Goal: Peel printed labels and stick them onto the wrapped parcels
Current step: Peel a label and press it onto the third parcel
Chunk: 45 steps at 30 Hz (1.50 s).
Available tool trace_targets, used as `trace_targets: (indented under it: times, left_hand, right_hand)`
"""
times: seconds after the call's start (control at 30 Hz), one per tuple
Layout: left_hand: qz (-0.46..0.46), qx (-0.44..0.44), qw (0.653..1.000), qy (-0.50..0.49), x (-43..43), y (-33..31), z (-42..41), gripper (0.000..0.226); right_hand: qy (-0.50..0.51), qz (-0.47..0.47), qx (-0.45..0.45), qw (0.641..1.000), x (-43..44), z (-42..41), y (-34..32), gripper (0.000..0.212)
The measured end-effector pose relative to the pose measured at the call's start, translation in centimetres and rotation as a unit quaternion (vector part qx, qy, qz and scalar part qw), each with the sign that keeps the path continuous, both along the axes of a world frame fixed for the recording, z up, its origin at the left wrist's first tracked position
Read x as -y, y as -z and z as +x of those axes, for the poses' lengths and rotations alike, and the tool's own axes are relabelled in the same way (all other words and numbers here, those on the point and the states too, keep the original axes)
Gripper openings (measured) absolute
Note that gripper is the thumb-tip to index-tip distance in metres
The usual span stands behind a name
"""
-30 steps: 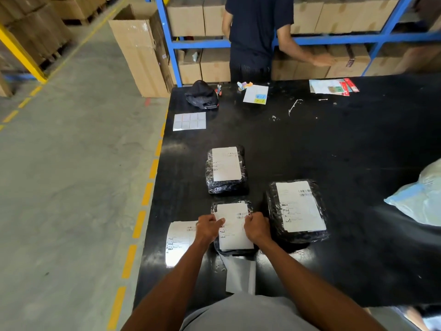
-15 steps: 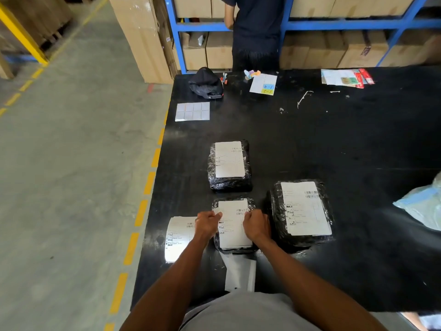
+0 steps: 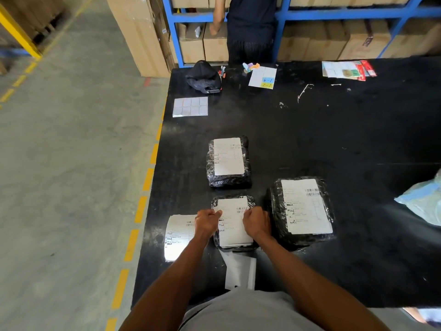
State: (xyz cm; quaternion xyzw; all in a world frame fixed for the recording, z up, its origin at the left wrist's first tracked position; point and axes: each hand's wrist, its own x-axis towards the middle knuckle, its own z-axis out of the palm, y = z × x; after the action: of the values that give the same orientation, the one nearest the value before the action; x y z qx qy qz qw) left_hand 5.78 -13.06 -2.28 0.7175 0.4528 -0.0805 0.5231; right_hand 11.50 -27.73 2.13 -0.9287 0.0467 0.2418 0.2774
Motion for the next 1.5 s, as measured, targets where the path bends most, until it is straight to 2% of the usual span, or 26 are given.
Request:
trace_targets:
  times: [0.23, 0.43, 0.63, 0.7, 0.77, 0.87, 0.93, 1.0, 1.1, 1.27, 1.4, 1.5]
  left_hand:
    - [0.005, -0.007, 1.0, -0.005, 0.2, -0.1, -0.1, 0.032]
    - [0.006, -0.012, 1.0, -0.013, 0.2, -0.1, -0.1, 0.033]
    - [0.019, -0.002, 1.0, -0.006, 0.4, -0.7, -0.1, 0.039]
    - [0.016, 0.005, 1.0, -0.007, 0.4, -0.6, -0.2, 0.04]
    - [0.014, 0.014, 1.0, -0.006, 0.2, -0.5, -0.2, 0.039]
    - [0.009, 0.019, 1.0, 0.007, -0.1, -0.1, -0.4, 0.039]
    - [0.003, 0.021, 1.0, 0.015, -0.3, -0.2, -0.5, 0.04]
    - [0.003, 0.028, 0.999, 0.022, -0.4, -0.5, -0.8, 0.04]
    - [-0.001, 0.035, 0.999, 0.013, -0.2, -0.7, -1.8, 0.034]
    - [-0.108, 0.054, 0.993, 0.0, 0.0, -1.5, -4.3, 0.021]
    - [-0.13, 0.062, 0.987, 0.066, -0.3, -2.6, -7.0, 0.021]
    - [-0.14, 0.034, 0.979, 0.142, -0.2, -3.2, -8.8, 0.019]
  right_hand:
    - [-0.023, -0.03, -0.006, 0.999, -0.1, 0.4, -0.3, 0.034]
    - [-0.099, -0.092, -0.005, 0.991, -0.6, 1.5, -1.1, 0.04]
    - [-0.222, -0.183, 0.019, 0.958, -1.4, 2.4, -1.9, 0.043]
    - [-0.255, -0.198, 0.038, 0.946, -1.3, 2.4, -2.1, 0.038]
    - [-0.287, -0.189, 0.08, 0.936, -1.3, 2.1, -2.1, 0.032]
    - [-0.381, -0.159, 0.134, 0.901, -0.9, 1.3, -1.4, 0.046]
    - [-0.429, -0.149, 0.098, 0.885, -0.6, 0.7, -0.7, 0.055]
    - [-0.436, -0.146, 0.046, 0.887, 0.1, 0.2, -0.2, 0.059]
    - [-0.44, -0.145, 0.028, 0.886, 0.6, -0.3, 0.2, 0.061]
    - [-0.449, -0.162, -0.006, 0.879, 0.8, 0.2, 0.1, 0.062]
    - [-0.458, -0.164, -0.025, 0.873, 0.8, 0.4, 0.2, 0.066]
    - [-0.463, -0.17, -0.03, 0.869, 0.7, 0.4, 0.4, 0.069]
